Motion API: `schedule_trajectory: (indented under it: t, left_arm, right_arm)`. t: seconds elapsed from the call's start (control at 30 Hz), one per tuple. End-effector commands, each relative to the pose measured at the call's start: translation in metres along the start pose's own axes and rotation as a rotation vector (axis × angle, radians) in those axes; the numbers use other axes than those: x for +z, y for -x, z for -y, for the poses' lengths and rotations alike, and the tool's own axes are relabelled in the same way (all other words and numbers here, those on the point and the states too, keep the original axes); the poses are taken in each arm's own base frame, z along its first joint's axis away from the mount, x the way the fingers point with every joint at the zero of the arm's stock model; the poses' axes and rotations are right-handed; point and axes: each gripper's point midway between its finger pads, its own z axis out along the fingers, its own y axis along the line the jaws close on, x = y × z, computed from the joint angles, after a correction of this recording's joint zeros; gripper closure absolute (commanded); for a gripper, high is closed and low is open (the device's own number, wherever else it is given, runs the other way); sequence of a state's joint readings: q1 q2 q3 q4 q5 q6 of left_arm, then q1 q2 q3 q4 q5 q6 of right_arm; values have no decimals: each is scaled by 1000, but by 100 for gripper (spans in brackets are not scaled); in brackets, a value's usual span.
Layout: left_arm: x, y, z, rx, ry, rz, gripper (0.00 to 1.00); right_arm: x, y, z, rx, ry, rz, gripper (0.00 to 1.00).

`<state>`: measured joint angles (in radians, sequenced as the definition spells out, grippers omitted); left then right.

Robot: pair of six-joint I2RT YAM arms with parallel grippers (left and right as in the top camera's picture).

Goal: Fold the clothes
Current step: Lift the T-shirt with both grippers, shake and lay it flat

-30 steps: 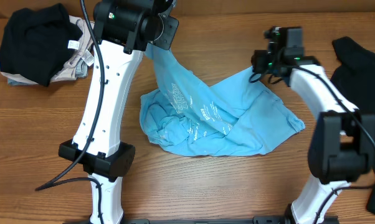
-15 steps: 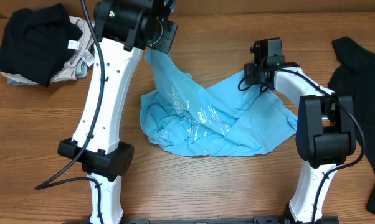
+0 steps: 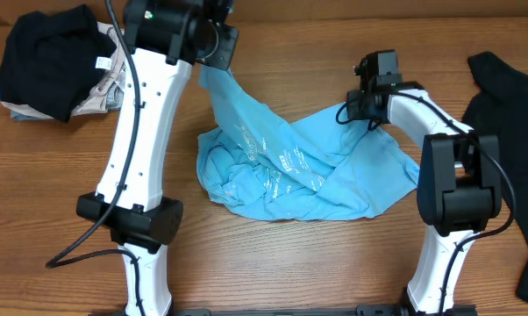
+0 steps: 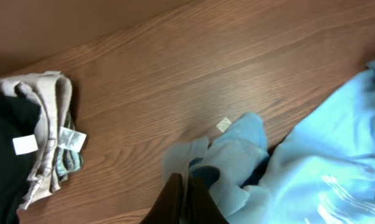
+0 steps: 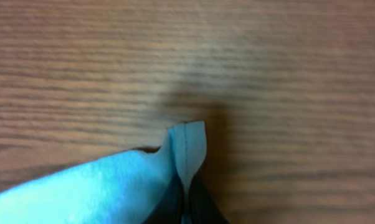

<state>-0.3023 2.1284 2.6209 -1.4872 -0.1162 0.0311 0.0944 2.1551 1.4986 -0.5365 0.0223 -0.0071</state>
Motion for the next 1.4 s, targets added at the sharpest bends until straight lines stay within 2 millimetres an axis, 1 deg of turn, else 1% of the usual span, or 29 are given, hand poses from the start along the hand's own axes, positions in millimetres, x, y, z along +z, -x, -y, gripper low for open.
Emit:
schedule_trajectory:
  t: [0.0, 0.03, 0.07, 0.1, 0.13, 0.2, 0.27, 0.33, 0.37, 0.4, 0.43, 0.53, 0.6, 0.73, 0.83, 0.97, 1.07, 1.13, 1.2, 1.27, 1.37]
  left_arm:
    - [-25, 12, -29, -65, 32, 79, 96]
    - [-33, 14, -36, -79, 41, 101, 96]
    - [-42, 17, -45, -94, 51, 125, 96]
    - [-54, 19, -53, -110, 62, 155, 96]
    - [-69, 22, -62, -127, 75, 194, 96]
    - [-98, 27, -77, -172, 97, 270, 96]
    - [-129, 29, -89, -202, 118, 347, 96]
    - [-161, 29, -98, -219, 137, 422, 96]
    - [-176, 29, -101, -225, 146, 456, 96]
    - [-192, 27, -103, -229, 151, 490, 96]
    - [-206, 25, -103, -231, 156, 521, 96]
    - [-250, 17, -102, -232, 164, 614, 96]
    - [-280, 9, -100, -234, 170, 675, 96]
    - [-340, -11, -99, -243, 190, 809, 96]
    - [-381, -32, -103, -267, 239, 898, 96]
    - [-426, -63, -101, -280, 272, 991, 96]
    - [-452, -85, -99, -283, 294, 1046, 96]
    - [-464, -98, -100, -283, 316, 1066, 96]
    - [-468, -106, -101, -294, 334, 1067, 96]
    - [-465, -106, -102, -286, 343, 1052, 96]
    - [-446, -95, -104, -280, 340, 999, 96]
  right_arm:
    - [-69, 62, 11, 52, -1, 160, 96]
    - [-92, 74, 15, 59, -3, 190, 96]
    - [-122, 86, 20, 69, -8, 224, 96]
    - [-148, 94, 26, 78, -12, 253, 96]
    - [-180, 103, 33, 94, -18, 289, 96]
    - [-232, 112, 44, 122, -24, 349, 96]
    - [-285, 115, 53, 142, -17, 407, 96]
    - [-339, 113, 58, 154, 8, 472, 96]
    - [-362, 109, 60, 160, 17, 501, 96]
    - [-380, 106, 61, 167, 22, 524, 96]
    - [-405, 100, 63, 175, 25, 557, 96]
    - [-457, 78, 68, 199, 14, 627, 96]
    - [-486, 60, 71, 220, 4, 668, 96]
    - [-534, 22, 66, 229, 0, 747, 96]
    - [-565, -7, 59, 229, -14, 805, 96]
    - [-604, -48, 47, 219, -34, 895, 96]
    - [-626, -74, 40, 216, -58, 956, 96]
    - [-632, -86, 37, 216, -65, 972, 96]
    - [-631, -93, 36, 219, -64, 959, 96]
    - [-623, -95, 36, 225, -61, 929, 96]
    - [-607, -91, 40, 236, -57, 873, 96]
